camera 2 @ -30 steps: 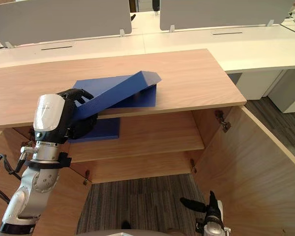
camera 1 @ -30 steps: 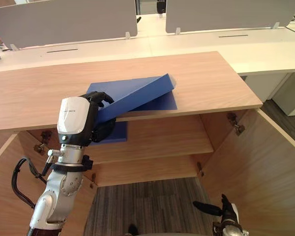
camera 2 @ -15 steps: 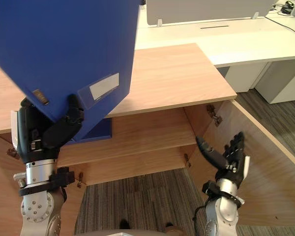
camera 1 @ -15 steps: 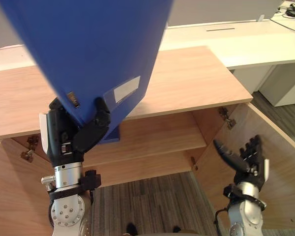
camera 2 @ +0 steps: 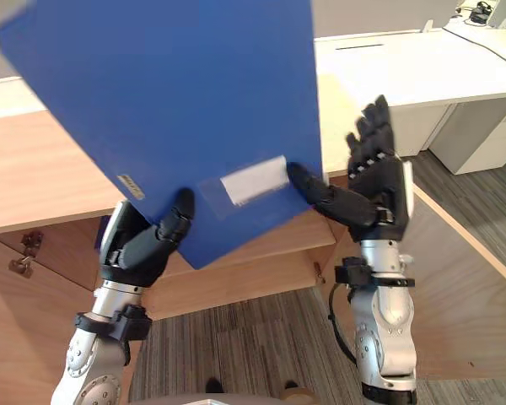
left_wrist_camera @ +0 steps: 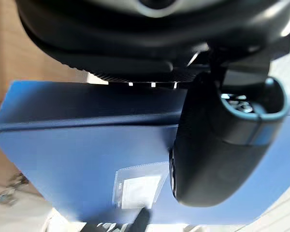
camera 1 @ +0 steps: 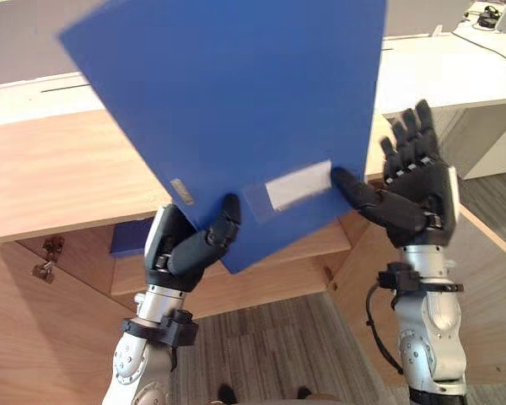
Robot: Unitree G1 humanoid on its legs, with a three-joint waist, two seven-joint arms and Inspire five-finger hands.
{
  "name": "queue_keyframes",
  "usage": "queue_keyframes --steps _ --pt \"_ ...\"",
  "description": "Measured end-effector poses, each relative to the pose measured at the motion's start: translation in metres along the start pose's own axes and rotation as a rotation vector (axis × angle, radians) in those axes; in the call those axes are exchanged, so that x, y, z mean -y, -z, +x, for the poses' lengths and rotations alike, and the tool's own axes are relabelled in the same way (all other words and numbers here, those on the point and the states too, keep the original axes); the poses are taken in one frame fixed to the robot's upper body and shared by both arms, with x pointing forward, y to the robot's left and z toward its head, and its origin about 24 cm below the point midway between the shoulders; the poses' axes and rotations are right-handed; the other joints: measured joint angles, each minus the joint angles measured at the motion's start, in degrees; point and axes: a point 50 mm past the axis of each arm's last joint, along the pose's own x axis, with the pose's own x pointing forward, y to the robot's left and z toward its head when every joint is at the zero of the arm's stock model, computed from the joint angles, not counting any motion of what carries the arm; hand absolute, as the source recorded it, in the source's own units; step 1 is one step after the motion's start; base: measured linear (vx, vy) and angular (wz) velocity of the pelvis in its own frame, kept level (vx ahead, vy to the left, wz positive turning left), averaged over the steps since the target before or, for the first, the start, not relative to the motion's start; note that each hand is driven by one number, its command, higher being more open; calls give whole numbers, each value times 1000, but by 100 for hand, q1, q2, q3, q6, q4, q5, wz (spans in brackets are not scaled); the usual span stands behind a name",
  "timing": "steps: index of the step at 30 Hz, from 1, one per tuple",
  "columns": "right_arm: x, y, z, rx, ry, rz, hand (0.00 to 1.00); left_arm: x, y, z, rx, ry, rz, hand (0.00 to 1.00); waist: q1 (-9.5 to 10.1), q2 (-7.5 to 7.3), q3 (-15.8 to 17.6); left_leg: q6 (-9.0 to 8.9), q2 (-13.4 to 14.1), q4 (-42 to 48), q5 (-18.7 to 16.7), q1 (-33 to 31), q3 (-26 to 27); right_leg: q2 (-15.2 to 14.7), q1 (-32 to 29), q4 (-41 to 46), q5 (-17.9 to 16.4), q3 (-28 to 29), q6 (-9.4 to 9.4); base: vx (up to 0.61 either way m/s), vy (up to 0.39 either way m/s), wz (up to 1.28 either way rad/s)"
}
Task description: Walk over to the cabinet, pick up the folder, carry it to the office cabinet, place the folder inside the office cabinet, then close the office cabinet door
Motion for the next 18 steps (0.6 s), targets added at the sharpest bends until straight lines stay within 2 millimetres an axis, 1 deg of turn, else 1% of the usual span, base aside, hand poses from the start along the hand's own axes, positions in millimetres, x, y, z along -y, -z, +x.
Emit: queue_keyframes --steps 3,4,8,11,13,16,17,18 --pt "2 9 1 -50 -36 -22 100 -3 1 -1 -30 13 26 0 11 1 0 16 -17 0 13 4 -87 -18 40 0 0 -74 0 -30 -21 15" --pt "3 12 2 -67 -53 -34 0 -4 1 -2 -39 20 35 0 21 1 -1 20 -22 -1 17 3 -98 -23 44 0 0 -85 0 -33 -14 6" --pt "6 15 5 -116 -142 -102 0 -10 4 -3 -81 44 70 0 79 3 -2 32 -37 -2 31 -1 -130 -38 54 0 0 -122 0 -30 -14 4" --pt "5 19 8 -168 -258 -157 0 -16 0 -3 -99 53 112 0 90 5 -3 43 -48 -2 56 -15 -167 -50 61 0 0 -171 0 -30 -19 6" --pt "5 20 8 -185 -285 -170 0 -20 -2 -3 -102 51 139 0 118 6 -4 48 -53 -2 75 -26 -206 -54 68 0 -1 -212 0 -28 -19 11" --pt "4 21 8 -193 -306 -171 0 -31 -5 -2 -100 -1 197 0 129 7 -9 56 -59 -5 101 -31 -259 -58 90 0 -1 -264 -1 -30 -17 9" --pt "3 22 7 -196 -308 -168 0 -32 -6 -2 -97 -8 212 100 132 7 -10 57 -61 -6 107 -37 -266 -59 90 0 -1 -272 -2 -45 -20 13" --pt "3 26 6 -205 -295 -159 0 -31 -7 0 -92 -5 268 100 146 8 -14 63 -70 -6 129 -61 -311 -67 88 0 -2 -316 -3 -38 -15 12"
